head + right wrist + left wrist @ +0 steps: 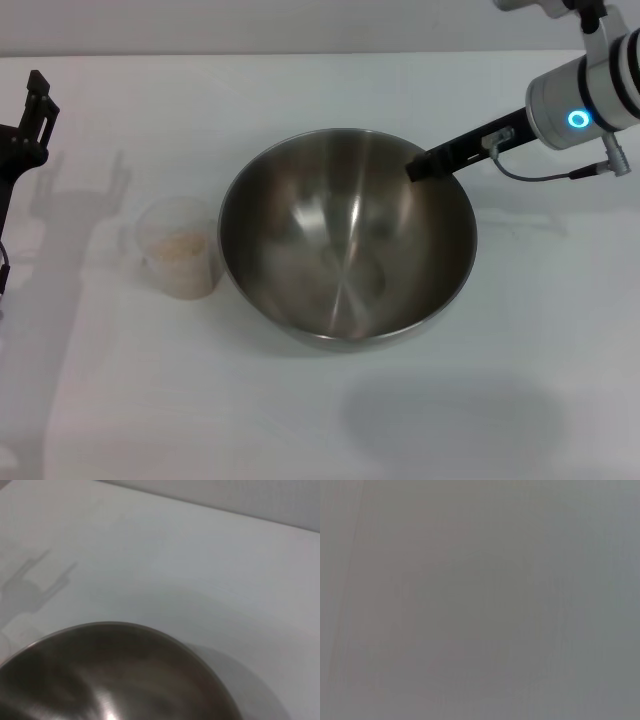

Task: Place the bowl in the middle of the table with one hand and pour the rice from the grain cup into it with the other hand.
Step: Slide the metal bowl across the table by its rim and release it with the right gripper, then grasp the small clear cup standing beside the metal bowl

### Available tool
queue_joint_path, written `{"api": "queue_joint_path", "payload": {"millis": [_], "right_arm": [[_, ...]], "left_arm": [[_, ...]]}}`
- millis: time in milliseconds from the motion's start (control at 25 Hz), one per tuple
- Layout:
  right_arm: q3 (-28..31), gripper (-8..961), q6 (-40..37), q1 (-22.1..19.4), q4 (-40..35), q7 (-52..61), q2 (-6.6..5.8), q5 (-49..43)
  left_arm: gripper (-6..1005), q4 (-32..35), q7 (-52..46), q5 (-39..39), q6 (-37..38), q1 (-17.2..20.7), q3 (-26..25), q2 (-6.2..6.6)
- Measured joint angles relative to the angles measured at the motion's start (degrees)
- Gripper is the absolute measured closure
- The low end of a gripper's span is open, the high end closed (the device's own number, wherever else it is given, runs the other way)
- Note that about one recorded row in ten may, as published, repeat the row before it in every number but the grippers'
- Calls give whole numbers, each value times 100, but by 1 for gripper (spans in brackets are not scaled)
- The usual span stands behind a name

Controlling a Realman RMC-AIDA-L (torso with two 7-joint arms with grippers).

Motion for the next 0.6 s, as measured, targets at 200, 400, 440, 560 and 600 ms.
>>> {"api": "queue_joint_path", "payload": {"millis": [200,400,440,560,600], "right_arm": [[-188,764,-6,13,-191,-26,6,-6],[-367,665,38,-120,-700,3,3,-28],[-392,645,38,-164,-844,14,-1,-57],[-405,586,34,-258,-1223,16,1,-146],[-406,569,17,-284,-1345,6,3,-157]], "left_arm": [[321,-2,0,1,0,13,0,0],[323,-21,0,4,33,65,0,0],[324,-21,0,6,34,72,0,0],[325,-23,0,7,40,108,5,0],[325,-24,0,7,41,115,7,0]]}}
